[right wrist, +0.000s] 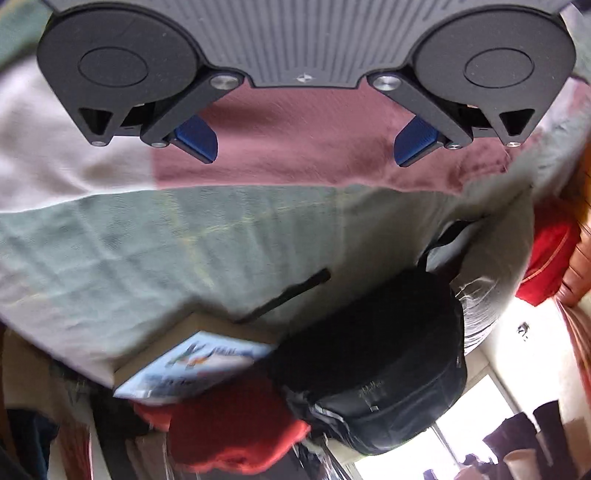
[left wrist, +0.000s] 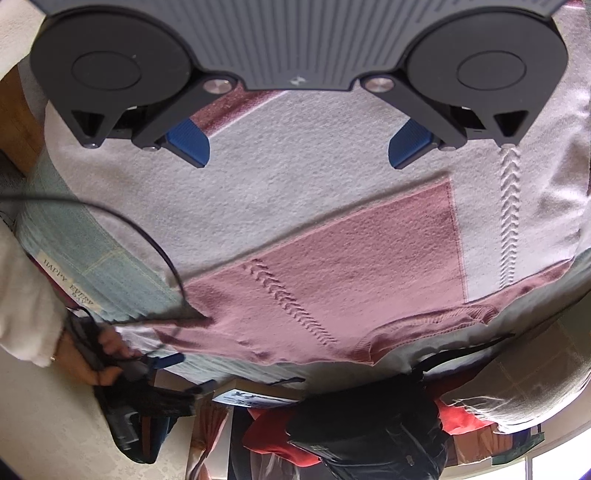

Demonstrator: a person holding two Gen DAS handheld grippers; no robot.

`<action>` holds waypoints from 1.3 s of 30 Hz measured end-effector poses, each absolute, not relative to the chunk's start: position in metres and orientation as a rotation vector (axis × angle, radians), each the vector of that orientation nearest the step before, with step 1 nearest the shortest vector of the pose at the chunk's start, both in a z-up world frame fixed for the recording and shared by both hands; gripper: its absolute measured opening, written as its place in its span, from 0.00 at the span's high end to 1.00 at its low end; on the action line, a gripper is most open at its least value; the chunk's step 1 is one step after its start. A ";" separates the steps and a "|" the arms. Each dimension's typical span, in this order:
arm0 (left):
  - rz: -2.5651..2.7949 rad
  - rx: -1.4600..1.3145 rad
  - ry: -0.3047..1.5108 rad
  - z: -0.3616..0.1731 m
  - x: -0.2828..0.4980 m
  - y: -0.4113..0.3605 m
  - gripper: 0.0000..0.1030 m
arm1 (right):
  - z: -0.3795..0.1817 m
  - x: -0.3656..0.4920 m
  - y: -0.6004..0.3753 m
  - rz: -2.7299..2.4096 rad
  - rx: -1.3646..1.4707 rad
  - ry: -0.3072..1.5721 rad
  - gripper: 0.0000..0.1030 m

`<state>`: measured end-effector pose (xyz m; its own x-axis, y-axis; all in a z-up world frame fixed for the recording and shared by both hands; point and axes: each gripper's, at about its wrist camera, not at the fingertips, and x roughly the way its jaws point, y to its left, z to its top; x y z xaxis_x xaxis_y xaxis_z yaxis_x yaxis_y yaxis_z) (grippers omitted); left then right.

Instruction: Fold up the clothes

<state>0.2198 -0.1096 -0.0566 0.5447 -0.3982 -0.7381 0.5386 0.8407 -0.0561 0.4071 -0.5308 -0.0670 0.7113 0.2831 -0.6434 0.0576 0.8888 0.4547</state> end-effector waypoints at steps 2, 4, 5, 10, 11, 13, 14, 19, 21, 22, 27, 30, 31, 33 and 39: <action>-0.553 0.185 0.827 -0.058 0.221 -0.108 0.01 | -0.074 0.416 -0.530 0.132 0.515 0.797 0.00; -0.548 0.184 0.831 -0.059 0.223 -0.107 0.01 | -0.077 0.417 -0.528 0.137 0.542 0.795 0.00; -0.546 0.184 0.833 -0.060 0.224 -0.106 0.01 | -0.078 0.417 -0.527 0.140 0.552 0.793 0.00; -0.547 0.183 0.840 -0.063 0.226 -0.107 0.01 | -0.081 0.419 -0.521 0.173 0.568 0.797 0.00; -0.550 0.184 0.840 -0.063 0.225 -0.108 0.01 | -0.084 0.420 -0.521 0.173 0.564 0.806 0.00; -0.554 0.185 0.839 -0.063 0.224 -0.108 0.01 | -0.088 0.417 -0.527 0.167 0.541 0.806 0.00; -0.554 0.185 0.839 -0.063 0.224 -0.107 0.01 | -0.089 0.414 -0.532 0.167 0.528 0.802 0.00; -0.545 0.175 0.838 -0.062 0.225 -0.103 0.01 | -0.091 0.398 -0.561 0.093 0.489 0.796 0.00; -0.541 0.170 0.840 -0.063 0.226 -0.101 0.01 | -0.091 0.390 -0.577 0.021 0.509 0.804 0.00; -0.541 0.168 0.841 -0.063 0.226 -0.101 0.01 | -0.091 0.388 -0.586 0.017 0.544 0.800 0.00; -0.551 0.179 0.837 -0.062 0.224 -0.106 0.01 | -0.081 0.383 -0.587 0.028 0.593 0.751 0.00; -0.549 0.183 0.836 -0.061 0.223 -0.107 0.01 | -0.089 0.386 -0.586 0.025 0.574 0.793 0.00; -0.548 0.185 0.836 -0.060 0.222 -0.107 0.01 | -0.092 0.384 -0.592 0.019 0.557 0.803 0.00; -0.551 0.181 0.837 -0.060 0.222 -0.106 0.01 | -0.093 0.377 -0.610 0.021 0.565 0.788 0.00; -0.552 0.184 0.841 -0.062 0.225 -0.110 0.01 | -0.077 0.353 -0.663 -0.115 0.617 0.731 0.00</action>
